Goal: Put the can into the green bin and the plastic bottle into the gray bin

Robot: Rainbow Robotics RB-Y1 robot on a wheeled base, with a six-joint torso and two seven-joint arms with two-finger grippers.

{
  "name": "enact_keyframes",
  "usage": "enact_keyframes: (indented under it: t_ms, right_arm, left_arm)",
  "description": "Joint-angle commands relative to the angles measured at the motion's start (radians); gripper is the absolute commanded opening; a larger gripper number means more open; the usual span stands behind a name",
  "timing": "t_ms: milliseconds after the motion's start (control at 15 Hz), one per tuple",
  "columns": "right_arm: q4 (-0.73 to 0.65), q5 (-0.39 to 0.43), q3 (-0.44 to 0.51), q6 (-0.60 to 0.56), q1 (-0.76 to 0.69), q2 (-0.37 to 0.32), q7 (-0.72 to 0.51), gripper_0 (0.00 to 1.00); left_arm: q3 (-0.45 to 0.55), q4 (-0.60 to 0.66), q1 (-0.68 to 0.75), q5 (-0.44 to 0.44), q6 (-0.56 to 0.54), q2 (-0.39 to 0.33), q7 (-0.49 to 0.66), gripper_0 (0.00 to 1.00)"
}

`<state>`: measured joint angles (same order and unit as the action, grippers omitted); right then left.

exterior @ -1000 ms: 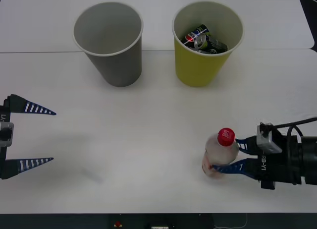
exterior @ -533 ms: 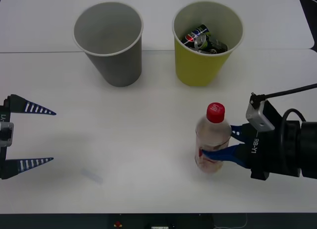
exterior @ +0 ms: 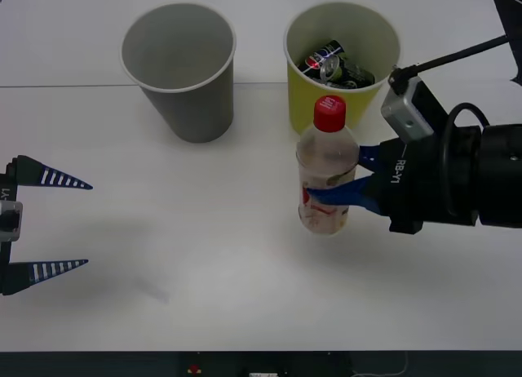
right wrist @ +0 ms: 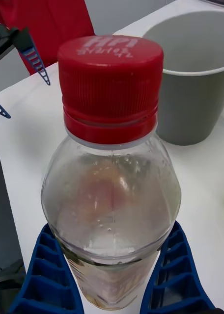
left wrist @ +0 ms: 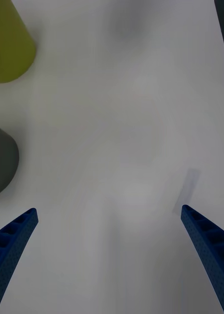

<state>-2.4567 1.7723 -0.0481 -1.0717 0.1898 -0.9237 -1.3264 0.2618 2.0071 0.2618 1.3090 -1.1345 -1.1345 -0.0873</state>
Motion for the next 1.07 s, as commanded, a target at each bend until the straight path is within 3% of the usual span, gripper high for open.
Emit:
enact_keyframes:
  t_ms: [67,267,467,800,1067]
  right_arm:
    - [0.085,0.012,-0.073,0.001,0.148,0.0,-0.001,0.0]
    - [0.196,0.016,-0.151,0.001,0.332,0.012,-0.002,0.0]
    - [0.329,0.019,-0.205,-0.013,0.488,0.068,-0.001,0.0]
    - [0.588,0.061,-0.254,-0.128,0.735,0.21,-0.001,0.0]
    - [0.805,0.105,-0.292,-0.132,0.909,0.328,-0.001,0.0]
  left_arm:
    - [0.0,0.0,0.0,0.0,0.0,0.0,0.0,1.0]
    - [0.0,0.0,0.0,0.0,0.0,0.0,0.0,1.0]
    - [0.0,0.0,0.0,0.0,0.0,0.0,0.0,1.0]
    - [0.0,0.0,0.0,0.0,0.0,0.0,0.0,1.0]
    - [0.0,0.0,0.0,0.0,0.0,0.0,0.0,1.0]
